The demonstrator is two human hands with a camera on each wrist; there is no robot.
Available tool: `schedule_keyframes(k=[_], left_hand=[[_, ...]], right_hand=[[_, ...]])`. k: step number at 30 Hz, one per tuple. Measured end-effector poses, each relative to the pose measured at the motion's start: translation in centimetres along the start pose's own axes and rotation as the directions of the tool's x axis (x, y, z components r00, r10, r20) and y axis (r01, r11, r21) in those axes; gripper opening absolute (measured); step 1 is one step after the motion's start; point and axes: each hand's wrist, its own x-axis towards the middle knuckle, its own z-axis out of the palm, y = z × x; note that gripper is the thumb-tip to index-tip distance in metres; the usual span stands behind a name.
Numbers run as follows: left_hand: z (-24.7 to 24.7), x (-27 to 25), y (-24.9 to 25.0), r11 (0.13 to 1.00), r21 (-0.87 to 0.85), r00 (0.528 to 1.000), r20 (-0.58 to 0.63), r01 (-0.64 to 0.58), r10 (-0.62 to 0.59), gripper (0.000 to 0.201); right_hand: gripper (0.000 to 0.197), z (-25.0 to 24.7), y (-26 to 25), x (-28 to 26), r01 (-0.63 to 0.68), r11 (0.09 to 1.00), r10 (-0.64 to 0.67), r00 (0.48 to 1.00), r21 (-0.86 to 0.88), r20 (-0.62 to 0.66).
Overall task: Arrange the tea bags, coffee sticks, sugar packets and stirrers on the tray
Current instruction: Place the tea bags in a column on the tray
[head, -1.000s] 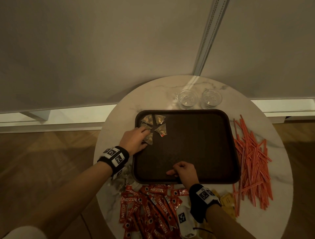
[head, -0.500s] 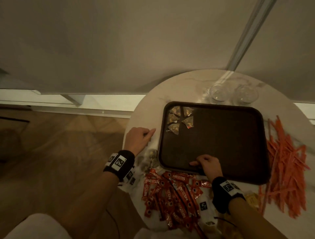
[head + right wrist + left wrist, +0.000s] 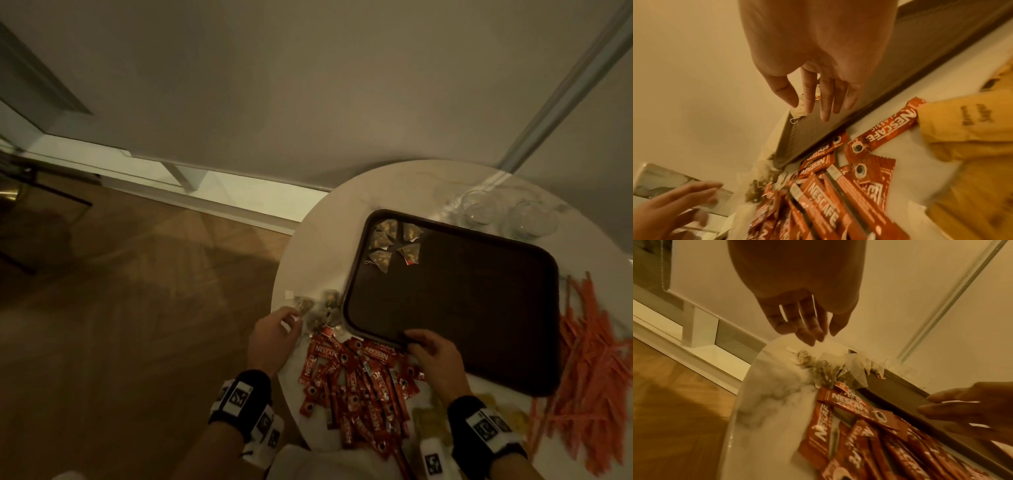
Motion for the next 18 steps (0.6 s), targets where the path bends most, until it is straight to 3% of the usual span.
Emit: schedule_keyframes(k=[3,6,8,10,14,18], left_hand=[[-0.1,1.3,-0.1,0.998,0.021,0.997,-0.032,-0.067,0.068,0.034],[0.5,3.2,-0.3,0.992,0.098,0.996,0.038,-0.086,0.082,0.053],[1.1,4.4,-0.5,0.989,0.139,0.993,0.112,-0.05,0.034,0.044],[1.1,5.4,-0.6,0.989,0.145,0.994,0.114,-0.016,-0.001,0.027],[-0.2,5.7,0.5,0.999,-0.035,0.999,-0.031,0.024,-0.025,0.022],[-1.7,3.9,2.7,0.981,-0.163,0.987,-0.138,-0.103,0.08,0.011]], right_hand=[[0.02,-0.3,0.5,-1.5,0.013,0.999,-0.013,1.0,0.032,-0.005],[0.017,-0.3,0.5,-2.9,0.004,0.999,-0.005,1.0,0.055,0.018],[0.016,-0.1,0.4,-3.4,0.001,0.999,-0.003,0.999,0.054,0.037],[0.018,0.2,0.3,-3.7,0.003,0.999,-0.006,0.999,0.054,0.042],[0.022,0.3,0.0,-4.4,0.01,0.996,-0.012,1.0,0.084,0.028],[0.02,0.8,-0.7,-4.5,0.01,0.99,-0.012,1.0,0.138,0.014]])
